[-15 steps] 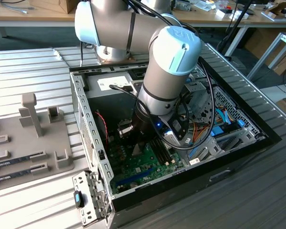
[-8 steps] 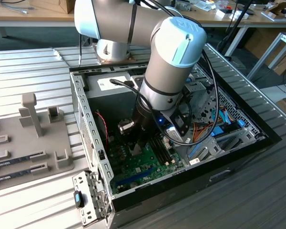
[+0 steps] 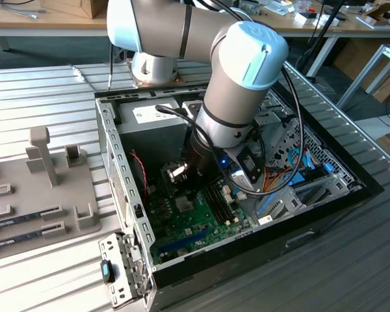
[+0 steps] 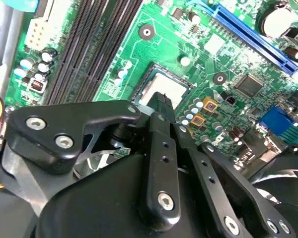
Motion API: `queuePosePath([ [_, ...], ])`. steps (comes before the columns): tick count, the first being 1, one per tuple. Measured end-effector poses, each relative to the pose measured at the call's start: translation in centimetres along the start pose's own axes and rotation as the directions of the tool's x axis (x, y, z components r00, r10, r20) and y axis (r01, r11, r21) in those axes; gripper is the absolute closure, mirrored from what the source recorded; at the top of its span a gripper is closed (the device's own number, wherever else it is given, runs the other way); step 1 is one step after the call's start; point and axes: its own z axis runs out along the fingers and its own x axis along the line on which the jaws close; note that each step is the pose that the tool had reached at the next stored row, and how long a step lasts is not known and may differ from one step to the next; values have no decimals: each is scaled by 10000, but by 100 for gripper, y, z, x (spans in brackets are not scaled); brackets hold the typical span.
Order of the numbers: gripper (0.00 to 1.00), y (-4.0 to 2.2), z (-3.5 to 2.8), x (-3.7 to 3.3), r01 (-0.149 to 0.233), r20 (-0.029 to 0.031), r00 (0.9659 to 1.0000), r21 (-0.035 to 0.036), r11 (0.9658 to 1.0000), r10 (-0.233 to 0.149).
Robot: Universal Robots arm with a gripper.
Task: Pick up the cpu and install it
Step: 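Close the cpu cover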
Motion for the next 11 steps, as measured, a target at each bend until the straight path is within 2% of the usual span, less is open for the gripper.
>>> queuePosePath([
  [2,89,0,-5,-66,3,-58,10000,-22,10000,-3],
  [4,89,0,-19,-125,8,-85,10000,-45,10000,-9],
  [6,89,0,-55,-147,11,-87,10000,-71,10000,-12],
  [9,89,-3,-148,-156,13,-91,10000,-106,9999,-14],
  [11,89,-3,-176,-168,16,-100,9999,-143,9999,-18],
])
